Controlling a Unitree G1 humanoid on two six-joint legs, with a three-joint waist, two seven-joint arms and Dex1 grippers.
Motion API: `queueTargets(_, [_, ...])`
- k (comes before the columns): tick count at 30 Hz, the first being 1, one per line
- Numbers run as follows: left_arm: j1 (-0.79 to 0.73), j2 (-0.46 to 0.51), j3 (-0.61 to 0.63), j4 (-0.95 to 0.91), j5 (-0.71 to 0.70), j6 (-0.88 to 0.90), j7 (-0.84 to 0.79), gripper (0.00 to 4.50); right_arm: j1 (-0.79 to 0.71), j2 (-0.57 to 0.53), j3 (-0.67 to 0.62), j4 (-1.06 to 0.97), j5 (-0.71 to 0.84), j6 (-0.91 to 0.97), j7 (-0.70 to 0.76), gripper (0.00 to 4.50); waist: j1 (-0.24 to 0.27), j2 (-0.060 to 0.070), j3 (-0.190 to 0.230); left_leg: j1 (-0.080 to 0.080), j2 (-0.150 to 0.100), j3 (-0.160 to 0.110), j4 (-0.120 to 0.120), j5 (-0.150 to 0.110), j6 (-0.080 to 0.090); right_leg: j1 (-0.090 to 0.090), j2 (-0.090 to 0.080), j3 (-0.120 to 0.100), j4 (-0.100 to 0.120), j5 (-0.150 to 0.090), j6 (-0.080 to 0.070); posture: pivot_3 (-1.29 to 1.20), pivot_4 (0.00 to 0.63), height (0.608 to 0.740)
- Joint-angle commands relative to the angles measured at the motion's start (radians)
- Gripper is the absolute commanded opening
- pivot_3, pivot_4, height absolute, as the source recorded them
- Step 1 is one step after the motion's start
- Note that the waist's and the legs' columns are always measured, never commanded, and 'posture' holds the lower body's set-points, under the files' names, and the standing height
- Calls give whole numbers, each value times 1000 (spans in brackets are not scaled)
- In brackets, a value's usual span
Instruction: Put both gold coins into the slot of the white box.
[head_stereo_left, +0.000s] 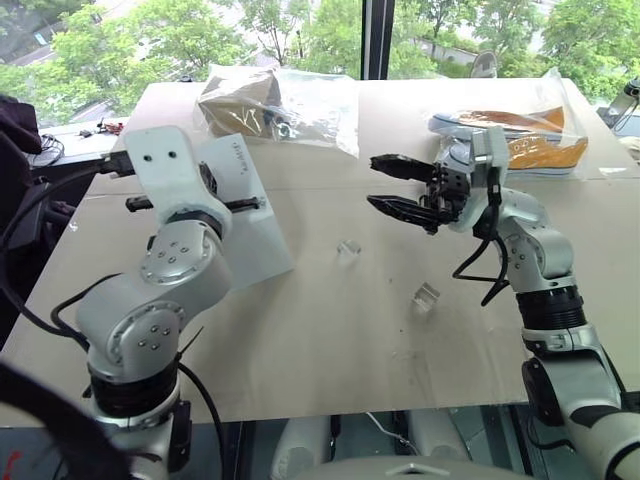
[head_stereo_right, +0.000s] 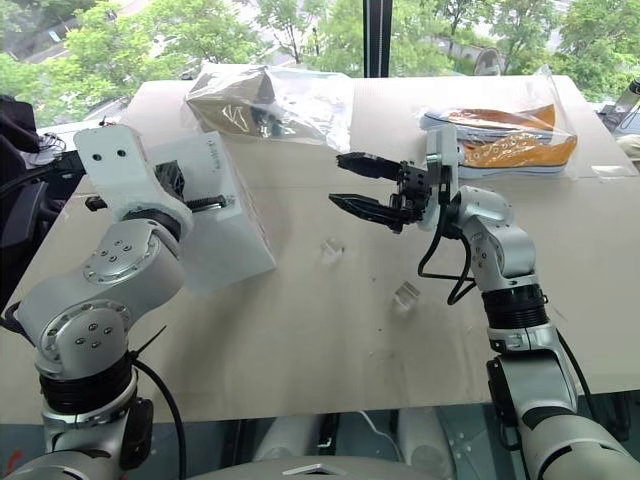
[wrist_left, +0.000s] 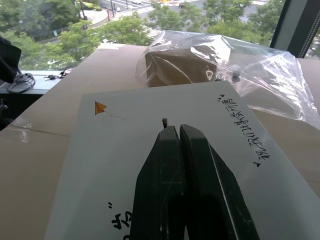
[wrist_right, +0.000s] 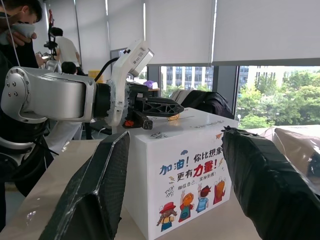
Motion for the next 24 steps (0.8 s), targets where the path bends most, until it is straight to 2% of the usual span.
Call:
queueTargets(1, [6, -40, -7, 5, 47, 52, -28, 0, -17, -2, -31, -25, 13, -14, -6, 3140, 1, 0, 0, 0, 0, 0, 0, 0, 0, 0, 0, 0, 0, 0, 0, 0, 150, 740])
queueTargets(7, [15, -98, 15, -6, 116, 103, -73, 0, -20, -2, -32, -23, 14, -14, -9, 3140, -1, 1, -1, 1, -1, 0, 0, 0, 0, 0, -1, 0, 1, 0, 0, 0, 150, 740])
queueTargets(10, [13, -122, 25, -14, 149, 119, -109, 847, -21, -1, -31, -20, 13, -14, -12, 3189, -1, 1, -1, 1, -1, 0, 0, 0, 0, 0, -1, 0, 1, 0, 0, 0, 150, 740])
queueTargets(17, [4, -152, 36, -34, 246, 120, -197, 4228, -17, -1, -34, -23, 15, -11, -19, 3189, -1, 1, -1, 1, -1, 0, 0, 0, 0, 0, -1, 0, 2, 0, 0, 0, 150, 740])
queueTargets(18, [4, -154, 40, -42, 259, 113, -211, 4418, -15, -1, -36, -24, 17, -9, -21, 3189, -1, 1, -1, 1, -1, 0, 0, 0, 0, 0, -1, 0, 2, 0, 0, 0, 150, 740])
queueTargets(20, [-1, -144, 56, -68, 281, 62, -265, 4418, -6, -7, -43, -33, 24, 0, -27, 3189, -1, 1, -1, 1, -1, 0, 0, 0, 0, 0, -1, 0, 2, 0, 0, 0, 150, 740])
queueTargets(23, [-15, -106, 71, -133, 271, -99, -448, 4418, 29, -25, -73, -72, 58, 42, -46, 3189, 0, 0, -1, 0, -1, -1, 1, 0, 0, 0, -1, -1, 2, 0, 0, 0, 150, 740])
queueTargets(24, [-6, -115, 80, -157, 227, -143, -518, 4418, 49, -37, -83, -90, 69, 58, -50, 3189, 0, 0, -1, -1, -1, -1, 1, 0, 0, 0, -1, -1, 2, 0, 0, 0, 150, 740])
